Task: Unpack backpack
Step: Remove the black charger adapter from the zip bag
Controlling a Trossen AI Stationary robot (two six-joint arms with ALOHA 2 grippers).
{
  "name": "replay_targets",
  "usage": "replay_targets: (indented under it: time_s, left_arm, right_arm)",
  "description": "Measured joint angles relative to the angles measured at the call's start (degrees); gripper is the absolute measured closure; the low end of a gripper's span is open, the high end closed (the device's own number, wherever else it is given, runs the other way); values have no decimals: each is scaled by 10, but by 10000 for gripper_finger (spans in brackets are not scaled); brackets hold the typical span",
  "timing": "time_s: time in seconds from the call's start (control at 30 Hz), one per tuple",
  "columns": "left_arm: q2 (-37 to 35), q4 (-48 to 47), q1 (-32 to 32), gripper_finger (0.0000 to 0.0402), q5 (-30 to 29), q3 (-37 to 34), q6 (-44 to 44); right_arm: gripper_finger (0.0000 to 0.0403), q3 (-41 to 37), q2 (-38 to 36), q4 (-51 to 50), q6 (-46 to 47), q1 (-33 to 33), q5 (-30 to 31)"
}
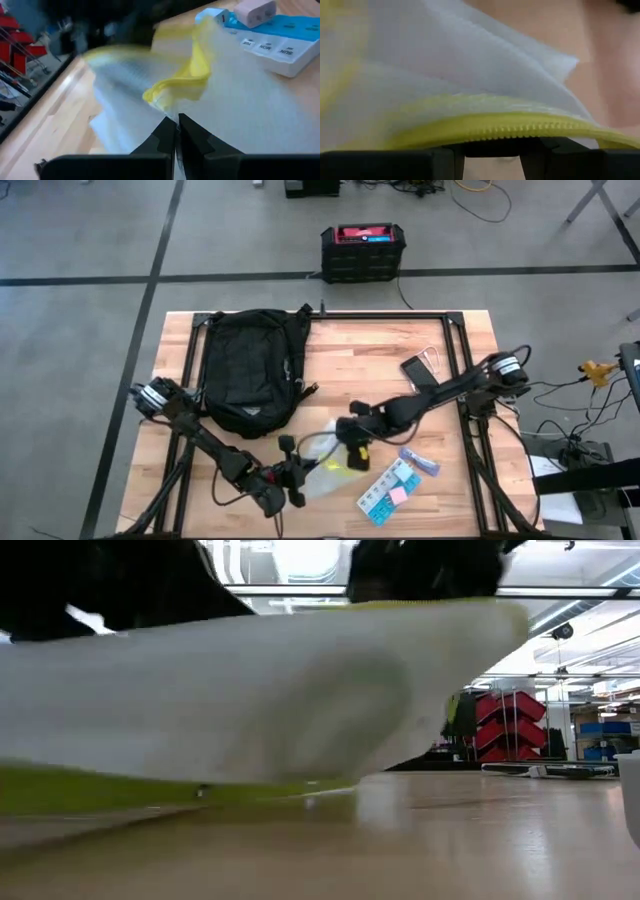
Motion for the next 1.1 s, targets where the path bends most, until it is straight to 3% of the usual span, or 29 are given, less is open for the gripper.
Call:
replay_targets:
  time_s: [0.13,0.27,0.5,0.63,0.73,0.93,1.0,1.1]
  left_arm:
    - [12,10,29,402,-5,0,4]
    - [15,8,58,402,-9,0,58]
    - [-8,-10,86,402,-68,0,195]
    - [-32,-37,98,402,-87,0,227]
    - [-40,-38,104,402,-76,0,203]
    - [-22,-15,102,402,29,-1,117]
    - [-8,0,97,402,33,-1,120]
    - [-1,19,88,402,19,-1,135]
  right_arm:
    - [293,0,-4,14,-33,25,10]
    - [293,-4,-4,14,-20,20,93]
    - [293,-19,-3,-3,-34,-70,124]
    - [293,-21,-3,-3,-51,-138,92]
    - [293,-21,-4,-3,-50,-161,3]
    - [293,-22,-4,-3,-20,-131,-156]
    - [293,-22,-4,-7,-20,-121,-145]
    - [293,-21,-4,-63,-1,-120,-29]
